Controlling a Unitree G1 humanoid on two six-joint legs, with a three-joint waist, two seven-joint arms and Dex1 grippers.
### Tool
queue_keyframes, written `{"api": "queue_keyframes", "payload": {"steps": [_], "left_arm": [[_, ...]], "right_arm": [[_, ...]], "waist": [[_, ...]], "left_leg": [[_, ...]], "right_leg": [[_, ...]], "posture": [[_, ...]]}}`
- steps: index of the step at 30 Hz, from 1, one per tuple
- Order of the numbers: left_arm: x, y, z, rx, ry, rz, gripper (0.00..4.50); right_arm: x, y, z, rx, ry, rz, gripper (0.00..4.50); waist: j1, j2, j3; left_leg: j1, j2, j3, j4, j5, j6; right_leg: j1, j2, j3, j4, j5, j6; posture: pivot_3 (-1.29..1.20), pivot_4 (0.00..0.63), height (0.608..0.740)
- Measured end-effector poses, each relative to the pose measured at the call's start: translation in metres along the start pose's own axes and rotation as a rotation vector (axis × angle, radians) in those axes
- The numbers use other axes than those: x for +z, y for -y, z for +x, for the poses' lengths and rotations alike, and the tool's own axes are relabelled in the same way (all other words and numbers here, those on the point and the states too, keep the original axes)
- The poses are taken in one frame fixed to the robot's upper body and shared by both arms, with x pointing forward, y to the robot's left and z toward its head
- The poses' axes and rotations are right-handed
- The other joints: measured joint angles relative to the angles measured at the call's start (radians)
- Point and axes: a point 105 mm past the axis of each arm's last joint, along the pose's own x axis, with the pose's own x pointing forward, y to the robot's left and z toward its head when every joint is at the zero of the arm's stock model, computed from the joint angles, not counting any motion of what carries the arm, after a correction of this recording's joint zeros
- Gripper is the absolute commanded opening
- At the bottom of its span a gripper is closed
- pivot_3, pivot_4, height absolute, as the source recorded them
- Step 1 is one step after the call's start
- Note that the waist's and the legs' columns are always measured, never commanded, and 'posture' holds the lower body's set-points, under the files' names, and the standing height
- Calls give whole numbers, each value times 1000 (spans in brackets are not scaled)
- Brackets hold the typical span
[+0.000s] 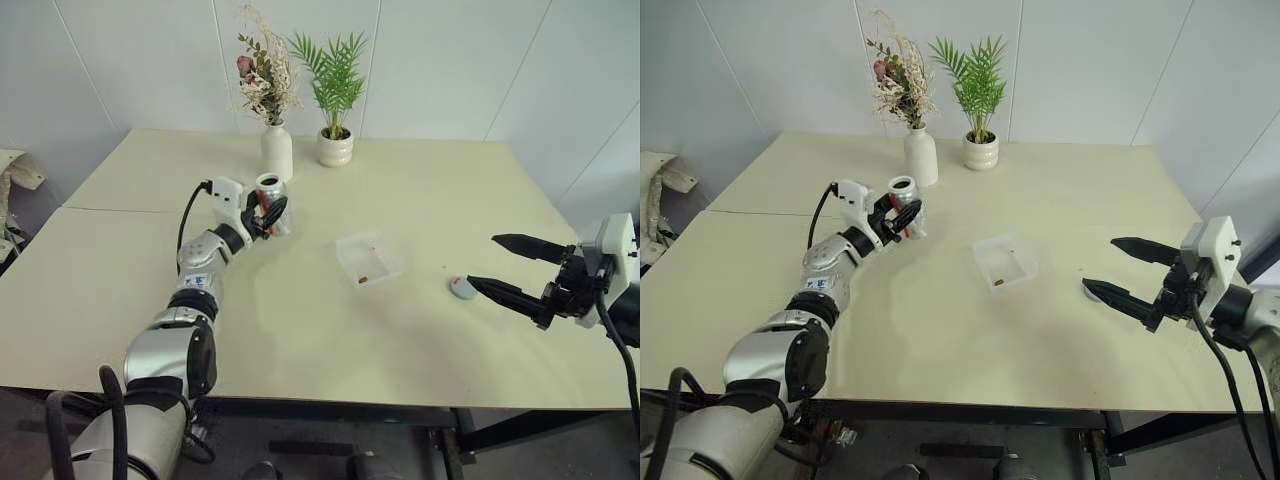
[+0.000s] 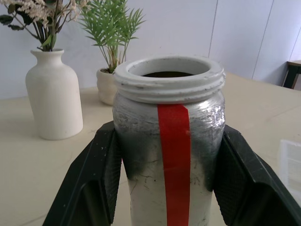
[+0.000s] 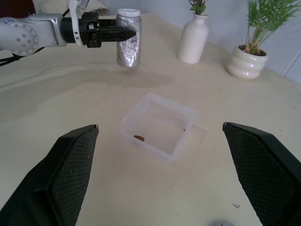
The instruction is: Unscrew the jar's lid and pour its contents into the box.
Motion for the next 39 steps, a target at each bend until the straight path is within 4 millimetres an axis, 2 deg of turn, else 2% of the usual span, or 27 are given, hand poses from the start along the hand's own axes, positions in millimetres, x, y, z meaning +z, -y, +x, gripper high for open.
{"api": "queue_keyframes", "payload": {"steps": [3, 6, 7, 9, 13, 20, 32, 34, 35, 37, 39], "left_arm": [[-13, 2, -7, 0, -20, -29, 2246], [-11, 2, -6, -1, -12, -28, 2246], [-11, 2, -6, -1, -11, -28, 2961], [-13, 5, -7, -14, -11, -25, 3417], [-33, 10, -16, -38, -78, -17, 4490], [-40, 11, -19, -79, -143, 17, 4490], [-35, 8, -27, -152, -154, 46, 4490], [-35, 7, -37, -214, -166, 53, 4490], [-34, 2, -50, -268, -186, 66, 4490], [-29, -16, -79, -325, -245, 95, 4490], [-18, -26, -92, -368, -267, 130, 4490]], "right_arm": [[-1, -1, 0, 17, -5, 5, 4462], [-2, 0, 1, 19, -6, 8, 4462], [-1, 1, 1, 17, -3, 7, 4500], [1, 2, 2, 19, 2, 0, 4500], [2, 2, 4, 20, 3, -5, 4500], [0, 6, 3, 10, -2, 1, 4500], [3, 10, 7, 15, -1, -15, 4500], [2, 8, 6, 30, -9, -14, 4500], [1, 6, 4, 47, -31, -16, 4500], [-1, 7, -1, 66, -67, -16, 4500], [-2, 11, -5, 68, -84, -13, 4500]], "waist": [[0, 0, 0], [-1, 0, 0], [-2, 0, 0], [-3, 0, 0], [-1, 1, 0], [-2, 1, 0], [-2, 1, 0], [-5, 1, 0], [-10, 1, 0], [-21, 1, 0], [-22, 1, 0]], "left_leg": [[0, 0, -1, 0, 0, 0], [0, 0, 0, 0, 0, 0], [0, 0, 0, 0, 0, 0], [0, 0, 0, 0, 0, 0], [0, 0, -1, 0, 0, 0], [0, 0, -1, 0, 0, 0], [0, 0, -1, 0, 0, 0], [0, 0, 0, -1, 0, 0], [0, 1, 0, -2, 0, 0], [0, 2, 0, -3, 0, 0], [0, 2, -1, -2, 0, 0]], "right_leg": [[0, 0, 0, 0, 0, 0], [0, 0, 0, 0, 0, 0], [0, 0, 0, 0, 0, 0], [0, 0, 0, 0, 0, 0], [0, 0, -1, 0, 0, 0], [0, 0, -1, -1, 0, 0], [0, 0, -1, -2, 1, 0], [0, 0, -1, -2, 1, 0], [0, 0, -1, -2, 0, -1], [-1, 1, -2, -1, 0, -2], [-1, 0, -3, -1, 0, -3]], "posture": [[0, 150, 740], [0, 150, 740], [0, 150, 740], [0, 150, 740], [0, 150, 740], [0, 150, 740], [0, 150, 740], [0, 150, 740], [0, 150, 740], [0, 150, 740], [0, 150, 740]]}}
